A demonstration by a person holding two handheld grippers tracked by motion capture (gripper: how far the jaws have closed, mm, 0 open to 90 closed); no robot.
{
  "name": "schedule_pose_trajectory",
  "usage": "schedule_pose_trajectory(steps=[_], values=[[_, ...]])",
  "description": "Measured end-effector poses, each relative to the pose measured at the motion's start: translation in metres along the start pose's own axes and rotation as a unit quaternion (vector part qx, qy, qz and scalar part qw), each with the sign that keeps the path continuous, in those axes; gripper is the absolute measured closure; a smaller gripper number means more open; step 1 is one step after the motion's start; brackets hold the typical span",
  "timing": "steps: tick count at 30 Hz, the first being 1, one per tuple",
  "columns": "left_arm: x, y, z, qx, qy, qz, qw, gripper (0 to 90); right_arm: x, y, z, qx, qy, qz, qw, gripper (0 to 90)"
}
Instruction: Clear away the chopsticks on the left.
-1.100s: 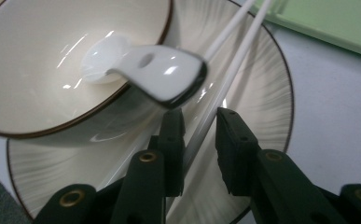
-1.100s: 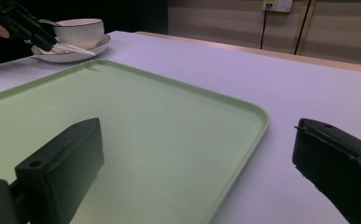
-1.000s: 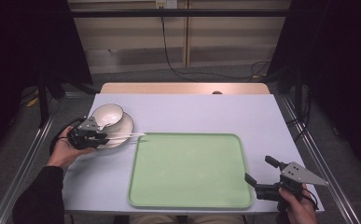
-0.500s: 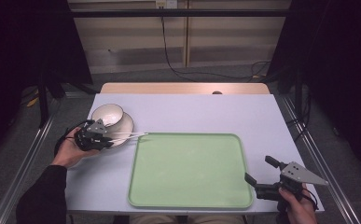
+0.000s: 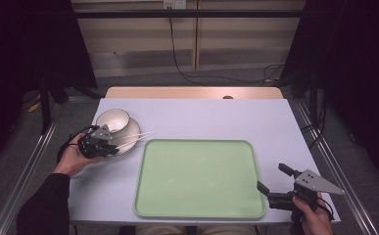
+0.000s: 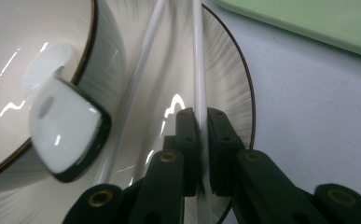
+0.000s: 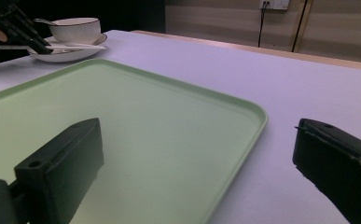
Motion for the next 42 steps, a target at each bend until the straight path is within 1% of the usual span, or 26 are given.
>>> schedule_pose_trajectory(steps=[2,4,6,8,9,10,11,12,16,18,21,22,24,25,27,28,32,33,34,35,36,38,39,40,41,42], values=[[0.000,0.001,0.000,-0.002,0.002,0.000,1.0000,84.7,0.000,0.000,0.000,0.000,-0.001,-0.001,1.0000,1.4],[0.000,0.004,0.001,-0.008,0.013,0.001,0.9999,84.8,0.000,0.000,0.000,0.000,-0.001,-0.001,1.0000,1.4],[0.001,0.005,0.001,-0.005,0.017,0.003,0.9998,84.8,0.000,0.000,0.000,0.001,0.001,0.000,1.0000,1.4],[0.004,0.008,0.002,-0.015,0.037,0.019,0.9990,84.8,0.000,0.000,0.000,0.000,0.001,0.001,1.0000,1.3],[0.005,0.010,0.001,-0.025,0.056,0.020,0.9979,84.9,0.001,0.000,0.000,0.002,0.004,0.006,1.0000,1.3],[0.005,0.010,0.001,-0.025,0.056,0.020,0.9979,84.9,0.001,0.000,0.000,0.002,0.004,0.006,1.0000,1.3],[0.002,0.011,0.002,-0.030,0.064,0.010,0.9974,84.9,0.001,0.000,0.000,0.003,0.005,0.008,1.0000,1.2],[0.002,0.011,0.002,-0.030,0.064,0.010,0.9974,84.9,0.001,0.000,0.000,0.003,0.004,0.008,1.0000,1.2],[-0.003,0.016,0.008,-0.045,0.082,0.017,0.9955,84.8,0.000,0.000,0.000,0.000,-0.002,0.007,1.0000,1.2],[-0.006,0.019,0.010,-0.047,0.078,0.028,0.9955,84.9,0.000,0.000,0.000,0.000,-0.006,0.006,1.0000,1.2],[-0.009,0.025,0.012,-0.048,0.080,0.026,0.9953,84.9,0.001,0.000,0.000,-0.001,-0.001,0.009,1.0000,1.2],[-0.010,0.027,0.011,-0.046,0.087,0.024,0.9949,84.9,0.001,0.000,0.000,-0.001,0.000,0.009,1.0000,1.3],[-0.012,0.029,0.011,-0.050,0.089,0.023,0.9945,84.9,0.001,0.001,0.000,-0.002,-0.003,0.009,1.0000,1.2],[-0.014,0.029,0.010,-0.051,0.095,0.026,0.9938,84.9,0.001,0.001,0.000,-0.002,-0.003,0.009,1.0000,1.2],[-0.017,0.031,0.008,-0.047,0.096,0.029,0.9938,84.9,0.000,0.000,0.000,-0.004,-0.001,0.007,1.0000,1.2],[-0.017,0.032,0.005,-0.051,0.110,0.035,0.9920,84.9,0.001,0.001,0.000,-0.003,-0.001,0.007,1.0000,1.2],[-0.019,0.036,0.000,-0.053,0.120,0.036,0.9907,85.0,0.001,0.001,0.000,-0.003,0.001,0.007,1.0000,1.3],[-0.019,0.037,-0.001,-0.050,0.119,0.038,0.9909,85.0,0.001,0.001,0.000,-0.003,0.001,0.007,1.0000,1.3],[-0.020,0.042,-0.004,-0.055,0.128,0.043,0.9893,85.0,0.001,0.001,0.001,-0.003,0.000,0.007,1.0000,1.2],[-0.020,0.042,-0.004,-0.055,0.128,0.043,0.9893,85.0,0.001,0.001,0.001,-0.003,0.000,0.007,1.0000,1.2],[-0.024,0.045,-0.006,-0.059,0.140,0.043,0.9874,85.0,0.001,0.001,0.001,-0.003,0.000,0.006,1.0000,1.2],[-0.026,0.046,-0.008,-0.055,0.140,0.050,0.9873,84.9,0.001,0.001,0.001,-0.004,0.001,0.007,1.0000,1.2],[-0.029,0.049,-0.009,-0.057,0.147,0.056,0.9860,84.9,0.001,0.001,0.001,-0.004,0.002,0.006,1.0000,1.2],[-0.029,0.049,-0.009,-0.057,0.147,0.056,0.9860,84.9,0.001,0.001,0.001,-0.004,0.002,0.005,1.0000,1.2],[-0.031,0.051,-0.010,-0.060,0.157,0.057,0.9842,85.0,0.001,0.001,0.001,-0.004,0.002,0.006,1.0000,1.2],[-0.036,0.053,-0.010,-0.065,0.163,0.047,0.9833,85.0,0.001,0.001,0.001,-0.004,0.002,0.006,1.0000,1.2]])
Point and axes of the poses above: each handheld gripper's, and its own axes: y roughly backward along the jaws, z roughly out of its top, x roughly to its left, the point moved 5 cm from there along -y, roughly forward along the jaws, and after that the axes turned 10 degrees about z, right-handed, at the moved point
